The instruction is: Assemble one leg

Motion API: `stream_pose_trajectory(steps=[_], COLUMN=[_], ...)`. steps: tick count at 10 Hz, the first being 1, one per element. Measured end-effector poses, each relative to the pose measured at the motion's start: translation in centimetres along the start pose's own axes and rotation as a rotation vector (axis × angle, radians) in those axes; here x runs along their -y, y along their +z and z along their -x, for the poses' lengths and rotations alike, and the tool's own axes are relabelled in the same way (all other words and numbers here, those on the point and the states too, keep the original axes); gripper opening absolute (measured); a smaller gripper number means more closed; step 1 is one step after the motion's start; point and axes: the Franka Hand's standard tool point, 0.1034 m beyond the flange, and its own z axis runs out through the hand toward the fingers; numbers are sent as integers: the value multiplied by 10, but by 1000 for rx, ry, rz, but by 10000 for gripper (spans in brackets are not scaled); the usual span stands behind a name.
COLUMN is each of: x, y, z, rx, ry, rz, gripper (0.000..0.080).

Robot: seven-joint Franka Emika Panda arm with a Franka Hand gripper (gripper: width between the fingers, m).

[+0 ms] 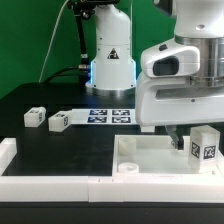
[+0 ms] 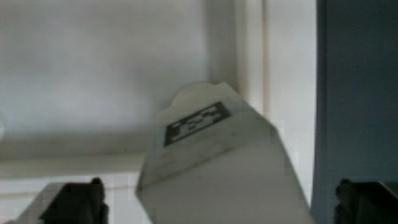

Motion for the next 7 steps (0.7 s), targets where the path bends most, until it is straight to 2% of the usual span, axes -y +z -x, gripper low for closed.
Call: stream_pose_trajectory(steps=[1,3,4,5,6,7], x=[1,-1,0,-1,-1,-1], y=[-1,0,0,0,0,0], z=[0,0,0,0,0,0], rx=[-2,-1,-1,-1,-1,-1], ry=[-91,-182,-180,-180,-179,-175], rz=[9,10,10,10,10,10], gripper=[649,649,495,495,357,290])
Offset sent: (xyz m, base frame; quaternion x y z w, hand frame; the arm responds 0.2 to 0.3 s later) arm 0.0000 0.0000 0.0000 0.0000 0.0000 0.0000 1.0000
